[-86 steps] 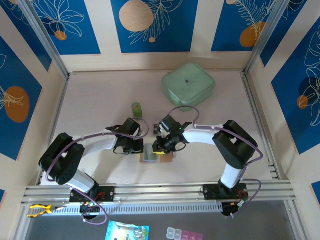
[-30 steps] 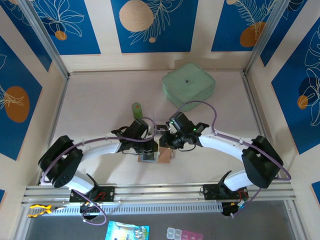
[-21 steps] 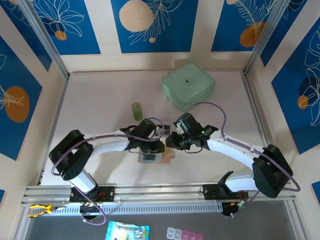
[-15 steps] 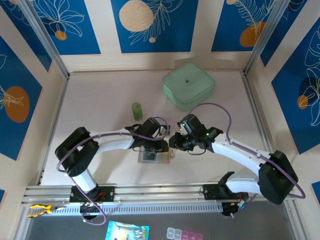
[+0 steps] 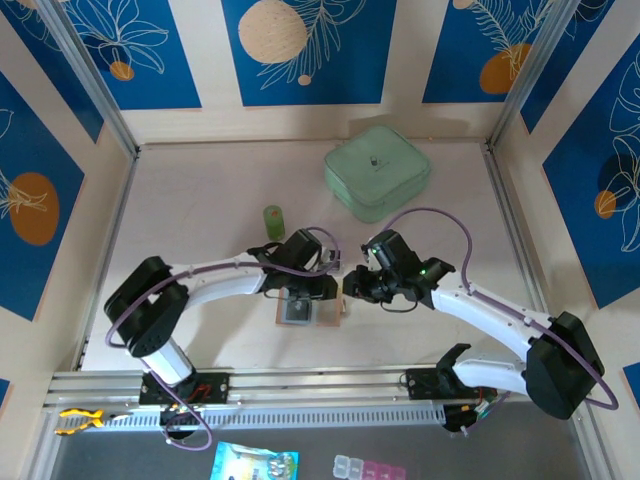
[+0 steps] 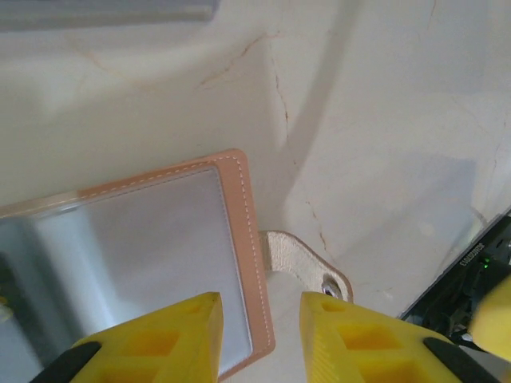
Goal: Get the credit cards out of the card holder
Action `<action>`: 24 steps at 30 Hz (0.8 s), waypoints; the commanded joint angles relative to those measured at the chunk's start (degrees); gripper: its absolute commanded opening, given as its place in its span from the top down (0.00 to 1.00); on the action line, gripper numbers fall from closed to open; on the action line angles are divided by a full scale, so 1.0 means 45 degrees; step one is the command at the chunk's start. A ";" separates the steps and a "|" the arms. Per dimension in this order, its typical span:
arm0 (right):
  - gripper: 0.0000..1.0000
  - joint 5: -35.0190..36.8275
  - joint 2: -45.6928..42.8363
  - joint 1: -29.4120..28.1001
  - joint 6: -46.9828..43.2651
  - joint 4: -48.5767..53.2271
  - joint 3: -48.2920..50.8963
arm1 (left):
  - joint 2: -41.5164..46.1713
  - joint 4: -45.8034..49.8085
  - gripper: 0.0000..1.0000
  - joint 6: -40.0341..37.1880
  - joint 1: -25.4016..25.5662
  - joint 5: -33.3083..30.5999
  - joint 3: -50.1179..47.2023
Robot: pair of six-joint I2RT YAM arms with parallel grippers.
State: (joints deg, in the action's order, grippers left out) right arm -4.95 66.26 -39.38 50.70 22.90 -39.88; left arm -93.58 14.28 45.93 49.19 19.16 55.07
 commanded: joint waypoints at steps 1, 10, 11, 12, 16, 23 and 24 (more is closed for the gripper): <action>0.75 -0.0437 0.0504 -0.0264 0.0277 -0.0406 -0.0050 | 0.0968 0.1090 0.69 -0.0654 -0.0440 -0.0846 -0.0329; 0.75 -0.0506 0.2725 -0.1543 0.0372 -0.1020 -0.1210 | 0.2670 0.1235 0.65 -0.0757 -0.1754 -0.0976 -0.2595; 0.76 -0.0521 0.2969 -0.1639 0.0375 -0.1040 -0.1335 | 0.2802 0.1240 0.64 -0.0742 -0.1835 -0.0976 -0.2824; 0.76 -0.0540 0.3173 -0.1734 0.0365 -0.1057 -0.1470 | 0.2929 0.1240 0.63 -0.0720 -0.1902 -0.1014 -0.3029; 0.76 -0.0580 0.3769 -0.1942 0.0306 -0.1140 -0.1850 | 0.3157 0.1128 0.61 -0.0584 -0.2011 -0.1079 -0.3617; 0.74 -0.0741 0.4464 -0.2005 0.0172 -0.1201 -0.2320 | 0.2921 0.0663 0.57 -0.0366 -0.2020 -0.0869 -0.4198; 0.74 -0.0755 0.4530 -0.2005 0.0160 -0.1213 -0.2369 | 0.2812 0.0603 0.57 -0.0334 -0.2001 -0.0807 -0.4228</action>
State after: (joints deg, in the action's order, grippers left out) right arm -6.90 85.76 -48.01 51.53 17.41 -48.69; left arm -80.51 18.09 43.62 40.60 14.92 37.34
